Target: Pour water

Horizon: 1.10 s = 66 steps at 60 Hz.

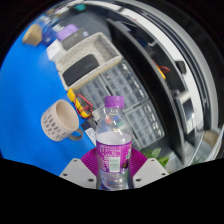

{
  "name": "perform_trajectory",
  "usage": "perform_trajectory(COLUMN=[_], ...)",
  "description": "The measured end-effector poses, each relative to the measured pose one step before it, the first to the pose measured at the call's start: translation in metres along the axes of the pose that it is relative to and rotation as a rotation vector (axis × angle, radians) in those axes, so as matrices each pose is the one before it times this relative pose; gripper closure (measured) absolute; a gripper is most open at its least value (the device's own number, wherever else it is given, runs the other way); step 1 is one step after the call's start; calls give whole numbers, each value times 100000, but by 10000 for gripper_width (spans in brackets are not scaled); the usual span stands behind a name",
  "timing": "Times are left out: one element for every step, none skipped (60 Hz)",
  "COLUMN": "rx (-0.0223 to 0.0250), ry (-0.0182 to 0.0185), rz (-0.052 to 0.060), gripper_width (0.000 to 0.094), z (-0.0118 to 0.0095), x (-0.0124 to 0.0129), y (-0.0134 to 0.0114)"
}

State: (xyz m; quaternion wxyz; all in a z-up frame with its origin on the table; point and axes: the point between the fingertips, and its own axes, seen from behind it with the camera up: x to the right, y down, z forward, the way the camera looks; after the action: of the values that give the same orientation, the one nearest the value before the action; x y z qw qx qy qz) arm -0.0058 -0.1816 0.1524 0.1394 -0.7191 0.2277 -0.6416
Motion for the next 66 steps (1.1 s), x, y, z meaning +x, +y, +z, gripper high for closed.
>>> perform_trajectory(rx=[373, 230, 44, -92, 267, -297, -363, -278, -281, -339, -268, 384, 167, 293, 159, 47, 147, 222, 231, 319, 288, 236, 112, -79, -352, -336, 99, 192, 378, 59, -155, -127, -49, 67, 311, 17, 109, -85, -31, -83, -5, 231, 135, 35, -289, -221, -115, 147, 236, 217, -153, 32, -47, 413, -104, -74, -73, 28, -5, -1032, 545, -353, -312, -300, -318, -543], ry=[455, 414, 276, 130, 73, 529, 587, 443, 233, -81, -179, -241, 96, 253, 143, 103, 188, 341, 573, 677, 920, 1067, 1037, 865, 728, 690, 626, 847, 421, 559, 410, 388, 450, 456, 406, 309, -14, 105, 59, 70, 35, -112, -97, 67, 31, 16, 138, 150, 108, 110, 239, 68, 219, -81, 181, -162, -280, -451, -612, -7, -1903, -1101, -1132, -1174, -1237, -679], rz=[-4165, -4059, -4008, -3984, -3806, -3379, -3056, -2902, -2945, -3108, -3081, -2835, -2472, -2564, -2739, -3117, -3334, -3361, -3553, -3441, -3320, -3193, -3369, -3495, -3604, -3519, -3456, -3081, -3106, -3051, -3050, -2917, -2607, -2172, -1675, -1539, -1505, -1046, -628, -241, 131, 384, 727, 1051, 1072, 1101, 1330, 1519, 1657, 1870, 2094, 2320, 2548, 2742, 3102, 3562, 3971, 4423, 4806, 5005, 5238, 5636, 5948, 6108, 6207, 6185], gripper_width=[572, 572, 572, 572, 571, 572, 572, 572, 572, 572, 574, 574, 575, 574, 574, 572, 572, 573, 573, 573, 572, 572, 573, 572, 571, 573, 574, 573, 574, 575, 575, 574, 574, 574, 576, 574, 574, 573, 574, 575, 574, 573, 575, 574, 575, 572, 574, 574, 574, 572, 571, 572, 573, 572, 572, 573, 572, 573, 573, 572, 573, 574, 573, 571, 568, 563], z=[380, 398, 343, 352, 460, 263, 285, 302, 294, 275, 226, 276, 156, 151, 150, 120, 192, 219, 75, 119, 127, 125, 145, 147, 135, 109, 116, 77, 148, 128, 79, 80, 64, 76, 132, 89, 91, 60, 35, 56, 42, 24, 22, 10, -19, -66, -49, -47, -65, -71, -77, -108, -96, -110, -103, -107, -121, -65, -54, -189, -85, -119, -81, -55, -84, -57], x=[136, 84, 44, 86, 223, -31, 85, 56, 7, -55, -40, 27, -24, 22, 8, -12, 66, -35, 51, 92, 104, 141, 137, 125, 64, 89, 165, 73, 121, 17, 15, 14, 17, 0, -14, -58, -10, -47, -41, -36, -20, -44, -36, -12, 10, 37, 58, 73, 86, 113, 112, 142, 157, 207, 200, 160, 178, 93, 88, 80, 43, 22, 12, -36, -9, -34], y=[-130, -133, -88, -81, 64, -29, -65, -59, -81, -49, -76, 35, -181, -199, -157, -160, -139, -188, -145, -206, -193, -176, -143, -83, -41, -10, -116, -153, -136, -115, -42, -53, -79, -94, -74, -104, -17, 2, -16, 7, -10, -48, 7, 35, 110, 111, 102, 62, 61, 70, 121, 149, 161, 174, 178, 184, 195, 164, 177, 197, 287, 245, 207, 206, 194, 90])
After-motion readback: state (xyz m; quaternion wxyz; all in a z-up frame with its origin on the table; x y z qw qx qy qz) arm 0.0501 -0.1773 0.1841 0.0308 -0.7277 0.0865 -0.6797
